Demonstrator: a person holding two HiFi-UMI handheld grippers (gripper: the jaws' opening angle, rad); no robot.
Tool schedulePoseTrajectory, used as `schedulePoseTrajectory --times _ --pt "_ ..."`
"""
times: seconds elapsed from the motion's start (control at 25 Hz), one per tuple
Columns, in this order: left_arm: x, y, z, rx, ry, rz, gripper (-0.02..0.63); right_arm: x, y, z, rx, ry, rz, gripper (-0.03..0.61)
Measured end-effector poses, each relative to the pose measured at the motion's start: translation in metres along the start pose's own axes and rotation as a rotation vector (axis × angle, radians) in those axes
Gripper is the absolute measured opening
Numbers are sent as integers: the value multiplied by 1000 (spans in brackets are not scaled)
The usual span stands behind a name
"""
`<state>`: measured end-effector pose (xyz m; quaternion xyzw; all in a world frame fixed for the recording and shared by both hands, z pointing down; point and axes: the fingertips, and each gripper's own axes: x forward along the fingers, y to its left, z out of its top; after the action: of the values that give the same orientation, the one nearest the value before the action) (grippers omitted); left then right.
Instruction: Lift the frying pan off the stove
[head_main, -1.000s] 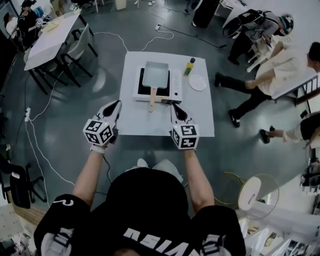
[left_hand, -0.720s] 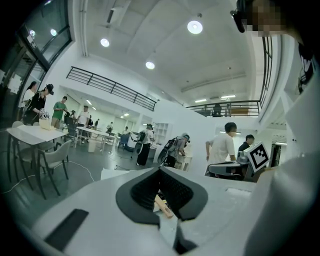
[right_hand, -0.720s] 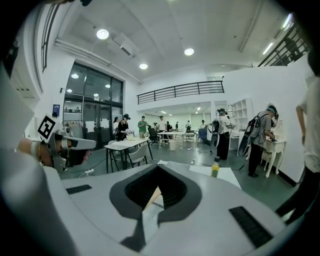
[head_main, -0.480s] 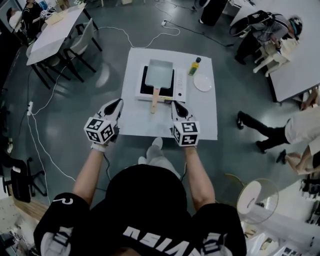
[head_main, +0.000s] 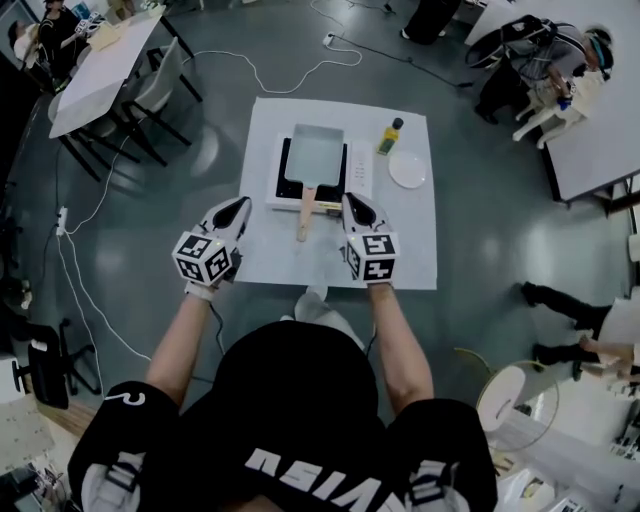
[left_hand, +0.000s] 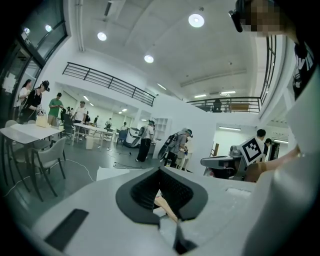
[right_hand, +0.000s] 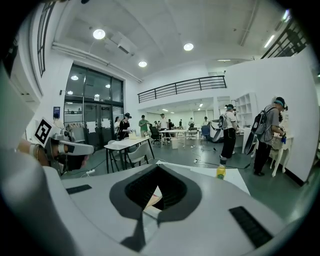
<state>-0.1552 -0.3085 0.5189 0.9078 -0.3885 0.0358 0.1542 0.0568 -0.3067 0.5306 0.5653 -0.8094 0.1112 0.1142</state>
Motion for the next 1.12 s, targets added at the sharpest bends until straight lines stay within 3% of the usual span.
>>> schedulePoseTrajectory --times 0.6,1.12 --pt "35 5 -12 -19 49 -38 -2 32 -20 -8 15 45 20 -5" --pt "64 -15 -70 -119 185 -215 -2 64 -13 -71 70 186 139 -3"
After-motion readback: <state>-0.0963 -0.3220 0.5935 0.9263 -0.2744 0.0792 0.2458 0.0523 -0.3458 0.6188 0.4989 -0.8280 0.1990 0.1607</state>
